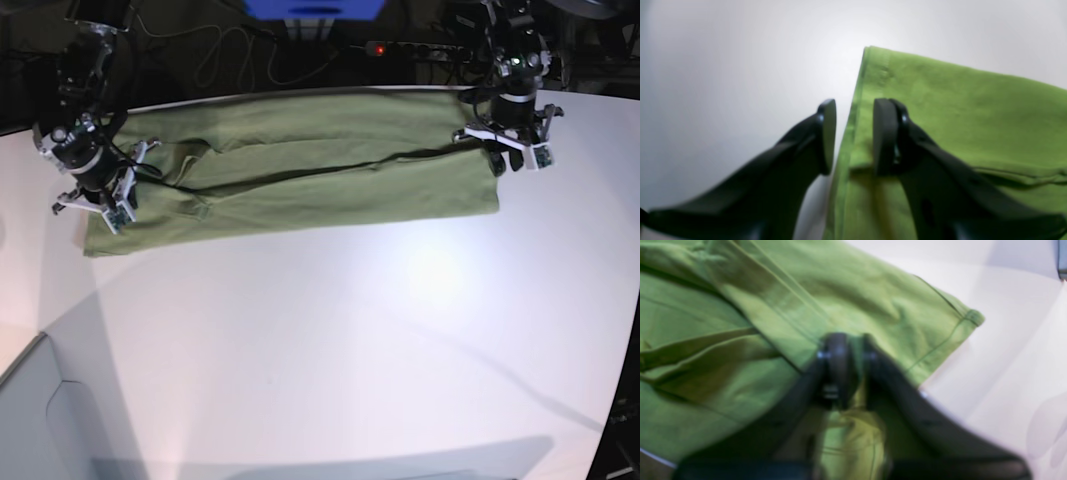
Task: Fold the T-shirt properly
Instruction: 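Grasp the green strip's end with the right gripper, left gripper holding other end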
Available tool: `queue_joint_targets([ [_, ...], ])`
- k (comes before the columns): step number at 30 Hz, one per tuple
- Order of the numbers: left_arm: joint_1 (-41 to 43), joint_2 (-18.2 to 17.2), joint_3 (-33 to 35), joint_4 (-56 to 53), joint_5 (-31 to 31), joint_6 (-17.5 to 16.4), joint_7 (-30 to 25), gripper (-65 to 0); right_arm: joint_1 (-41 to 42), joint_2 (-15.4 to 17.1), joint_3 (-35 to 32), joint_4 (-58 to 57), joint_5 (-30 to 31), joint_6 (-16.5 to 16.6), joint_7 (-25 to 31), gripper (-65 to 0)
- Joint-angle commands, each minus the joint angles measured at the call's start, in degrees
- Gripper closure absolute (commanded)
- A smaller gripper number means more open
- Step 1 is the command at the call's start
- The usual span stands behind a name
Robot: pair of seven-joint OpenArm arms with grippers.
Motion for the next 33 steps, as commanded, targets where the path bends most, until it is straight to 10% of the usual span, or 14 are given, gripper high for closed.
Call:
queue_joint_targets([
  [1, 0.25, -0.46, -0.14, 1.16, -0.07, 0.08, -1.15, -18.5, -0.51, 0.59, 0.18, 1.44, 0.51, 0.58, 0.92, -0.8],
  [29, 0.34, -0.29, -0.23, 6.35, -0.07, 0.08, -1.15, -18.6, -9.65, 4.55, -0.17, 3.02, 0.33, 0.58, 9.0, -0.7],
  [33, 0.34, -0.46, -0.23, 5.73, -0.07, 0.08, -1.06, -18.6, -10.44, 5.42, -0.17, 2.94, 0.33, 0.58, 8.92, -11.0],
])
